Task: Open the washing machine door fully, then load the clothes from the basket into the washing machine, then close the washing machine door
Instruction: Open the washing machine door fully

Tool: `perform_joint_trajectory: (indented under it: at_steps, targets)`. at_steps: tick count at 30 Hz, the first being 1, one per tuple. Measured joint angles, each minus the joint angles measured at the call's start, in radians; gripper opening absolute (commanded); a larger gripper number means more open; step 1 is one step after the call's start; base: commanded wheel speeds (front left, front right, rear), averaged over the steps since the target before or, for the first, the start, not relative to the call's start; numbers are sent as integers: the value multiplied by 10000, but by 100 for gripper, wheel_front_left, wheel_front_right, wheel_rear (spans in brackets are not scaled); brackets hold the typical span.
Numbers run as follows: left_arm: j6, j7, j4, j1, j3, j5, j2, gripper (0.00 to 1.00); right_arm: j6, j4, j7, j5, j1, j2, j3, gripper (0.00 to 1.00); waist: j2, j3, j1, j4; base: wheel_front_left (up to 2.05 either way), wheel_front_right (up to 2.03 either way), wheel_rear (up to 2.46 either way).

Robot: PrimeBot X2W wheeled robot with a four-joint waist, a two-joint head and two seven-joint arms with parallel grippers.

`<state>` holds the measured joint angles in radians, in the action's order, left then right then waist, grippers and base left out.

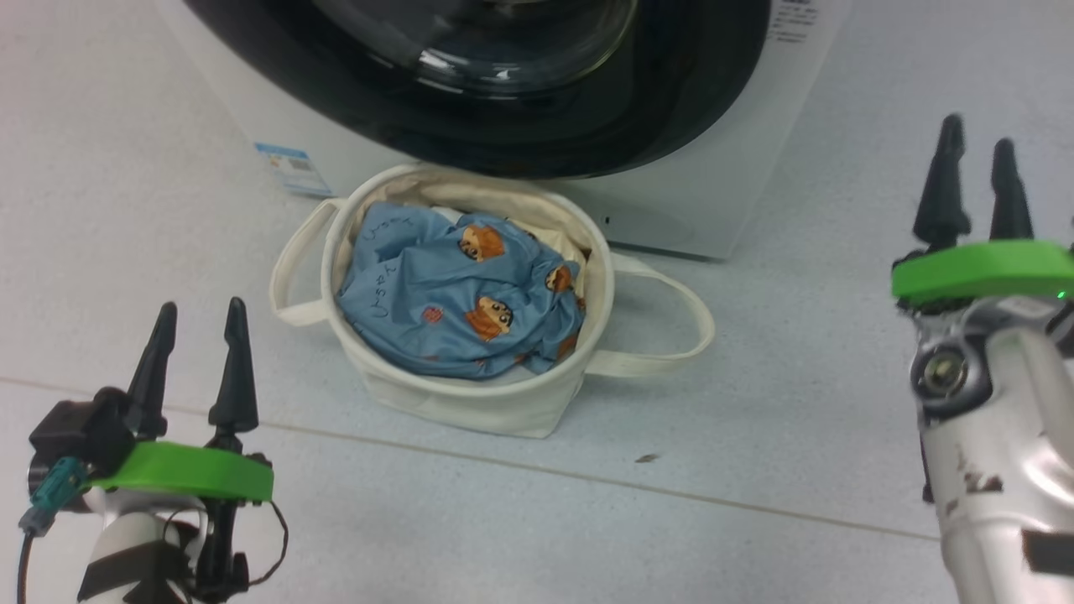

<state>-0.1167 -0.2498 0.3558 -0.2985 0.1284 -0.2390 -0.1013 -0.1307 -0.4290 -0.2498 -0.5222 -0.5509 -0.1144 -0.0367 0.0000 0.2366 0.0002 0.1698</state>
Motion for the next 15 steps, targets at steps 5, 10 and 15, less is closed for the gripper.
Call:
perform_joint_trajectory:
  at_steps: [5,10,15]
  targets:
    - [-79,0,-19,-156,-17,84,33,100,0,-773,0,-1542,-1033,-224,-31,0,0,352,-1,314,0,0,0]
    - [-81,0,-38,-215,-13,84,71,100,0,-1214,201,-3465,-1925,-548,416,0,0,630,-1,559,0,0,0]
    - [-82,0,-205,-430,-36,180,81,100,2,-1450,888,-5258,-2914,-989,848,0,0,1002,-1,787,0,0,0]
